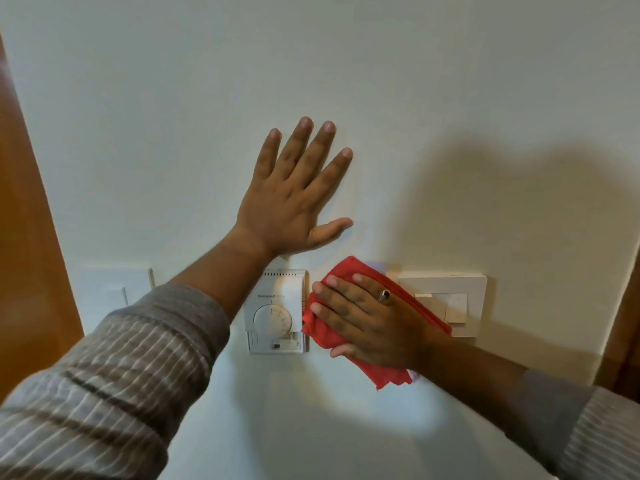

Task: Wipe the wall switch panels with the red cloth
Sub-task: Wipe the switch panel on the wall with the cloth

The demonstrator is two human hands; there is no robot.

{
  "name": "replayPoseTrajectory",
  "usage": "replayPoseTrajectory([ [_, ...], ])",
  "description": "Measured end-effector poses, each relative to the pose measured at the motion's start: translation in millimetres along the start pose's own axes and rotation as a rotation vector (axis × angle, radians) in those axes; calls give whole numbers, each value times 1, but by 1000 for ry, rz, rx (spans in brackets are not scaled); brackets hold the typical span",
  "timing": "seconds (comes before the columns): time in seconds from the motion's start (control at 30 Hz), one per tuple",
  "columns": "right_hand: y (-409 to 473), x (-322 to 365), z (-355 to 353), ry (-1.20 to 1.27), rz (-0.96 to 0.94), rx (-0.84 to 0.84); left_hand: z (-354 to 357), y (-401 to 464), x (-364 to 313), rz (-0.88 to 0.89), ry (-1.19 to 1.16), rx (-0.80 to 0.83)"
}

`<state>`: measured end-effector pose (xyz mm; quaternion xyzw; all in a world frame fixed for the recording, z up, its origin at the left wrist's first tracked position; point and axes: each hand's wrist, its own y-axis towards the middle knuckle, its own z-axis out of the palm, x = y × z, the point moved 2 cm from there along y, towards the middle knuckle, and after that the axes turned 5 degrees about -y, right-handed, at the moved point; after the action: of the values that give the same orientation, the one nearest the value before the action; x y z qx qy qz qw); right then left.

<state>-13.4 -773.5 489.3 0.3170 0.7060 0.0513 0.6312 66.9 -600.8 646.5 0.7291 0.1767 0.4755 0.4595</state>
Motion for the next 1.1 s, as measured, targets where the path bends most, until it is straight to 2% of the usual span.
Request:
replayPoseTrajectory([
  [0.1, -7, 5, -4, -52, -81, 6, -1, 0, 2, 8, 6, 2],
  [0.23, -25, -2, -7, 18, -235, 11, 1, -2, 3, 15, 0, 4],
  [0.43, -4, 11, -3, -40, -48, 13, 3, 1, 0, -10, 16, 20],
  [0.5, -4, 11, -3, -22, -52, 16, 3, 0, -1, -24, 11, 20],
  [0.6, -29, -4, -7, 36, -144, 56, 0, -11, 7, -182, 18, 9],
  [0.7, -42, -9, -11, 31, -129, 87, 0, -20, 15, -308, 37, 18],
  [0.87, 1, 7, -8, 10, -115, 54, -1, -18, 12, -308, 10, 41],
  [1.1, -50, -15, -8, 28, -161, 110, -4, -24, 23, -249, 7, 37],
])
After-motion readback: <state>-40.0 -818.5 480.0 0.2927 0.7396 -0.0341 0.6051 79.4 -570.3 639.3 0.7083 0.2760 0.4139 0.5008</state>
